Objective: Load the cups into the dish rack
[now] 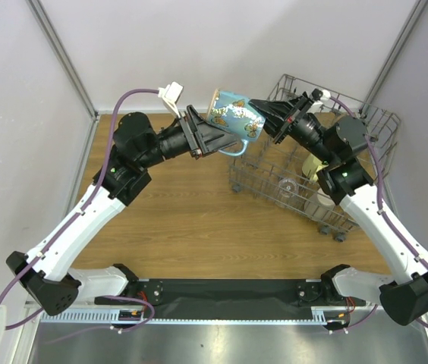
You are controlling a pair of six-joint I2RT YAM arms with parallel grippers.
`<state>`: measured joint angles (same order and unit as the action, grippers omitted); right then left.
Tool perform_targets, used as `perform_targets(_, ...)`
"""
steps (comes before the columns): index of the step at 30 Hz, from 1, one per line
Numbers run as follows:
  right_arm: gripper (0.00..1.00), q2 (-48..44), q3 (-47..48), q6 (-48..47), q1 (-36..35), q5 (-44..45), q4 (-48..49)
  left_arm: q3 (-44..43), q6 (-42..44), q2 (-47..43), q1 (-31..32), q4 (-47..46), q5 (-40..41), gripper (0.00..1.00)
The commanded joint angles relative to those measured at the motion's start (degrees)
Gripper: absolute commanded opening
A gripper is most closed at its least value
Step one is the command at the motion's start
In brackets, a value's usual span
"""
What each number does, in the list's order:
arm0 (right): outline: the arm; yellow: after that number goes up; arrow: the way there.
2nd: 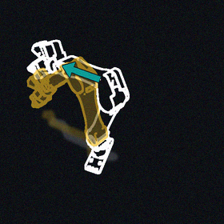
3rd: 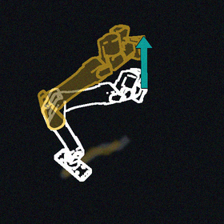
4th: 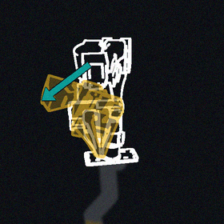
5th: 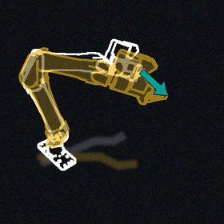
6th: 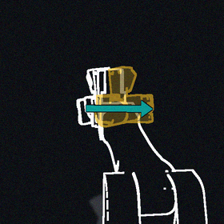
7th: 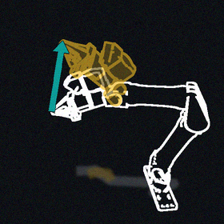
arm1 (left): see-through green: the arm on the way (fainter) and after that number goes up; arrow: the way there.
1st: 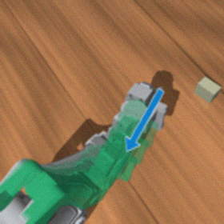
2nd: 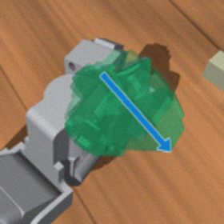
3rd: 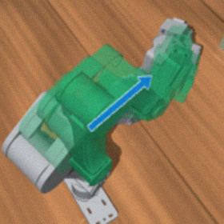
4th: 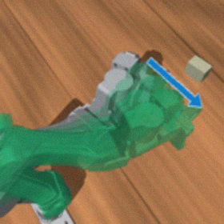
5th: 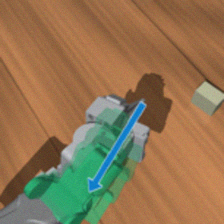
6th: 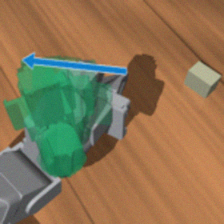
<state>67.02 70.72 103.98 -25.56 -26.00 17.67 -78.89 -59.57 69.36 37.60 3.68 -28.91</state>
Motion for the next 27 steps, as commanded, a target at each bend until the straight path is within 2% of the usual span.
perform_targets(1, 0.00, -1.5, 1.2, 2.8, -1.2, 3.1, 10.1, -2.1, 1.1, -0.3, 0.6, -3.2, 0.8, 0.53)
perform_targets(2, 0.00, -1.5, 1.0, 3.0, -1.6, 3.1, 10.3, -2.0, 1.1, -0.4, 0.6, -3.2, 0.9, 0.51)
perform_targets(5, 0.00, -1.6, 0.4, 3.5, -2.0, 3.4, 10.9, -1.4, 1.0, -0.6, 0.6, -3.3, 1.0, 0.36)
perform_targets(8, 0.00, -1.8, 0.0, 3.4, -2.1, 3.5, 10.7, -1.4, 1.5, -1.0, 0.6, -2.5, 1.0, 0.00)
perform_targets(12, 0.02, -2.1, -0.1, 1.6, -2.0, 2.1, 8.0, -1.3, 4.0, -2.4, 0.7, 1.8, 2.2, 0.00)
perform_targets(15, 0.18, -2.4, -0.1, -1.1, -1.4, -1.1, 3.1, -2.2, 7.9, -3.4, 0.7, 6.3, 3.6, 0.00)
perform_targets(17, 0.20, -3.3, -1.3, -2.0, -1.3, -2.0, 1.1, -2.8, 9.7, -4.0, 0.7, 8.7, 4.3, 0.00)
perform_targets(18, 0.25, -3.5, -1.8, -2.3, -1.3, -2.0, 1.0, -2.7, 10.1, -4.5, 0.6, 8.9, 4.3, 0.00)
perform_targets(24, 0.48, -2.4, -2.0, -3.8, -1.2, -5.4, 0.8, -2.5, 7.7, -4.4, 0.5, 6.3, 1.9, 0.00)
perform_targets(27, 0.55, -1.8, -0.7, -5.8, -1.3, -7.6, -0.9, -2.2, 5.1, -4.3, 0.0, 4.1, 0.6, 0.00)
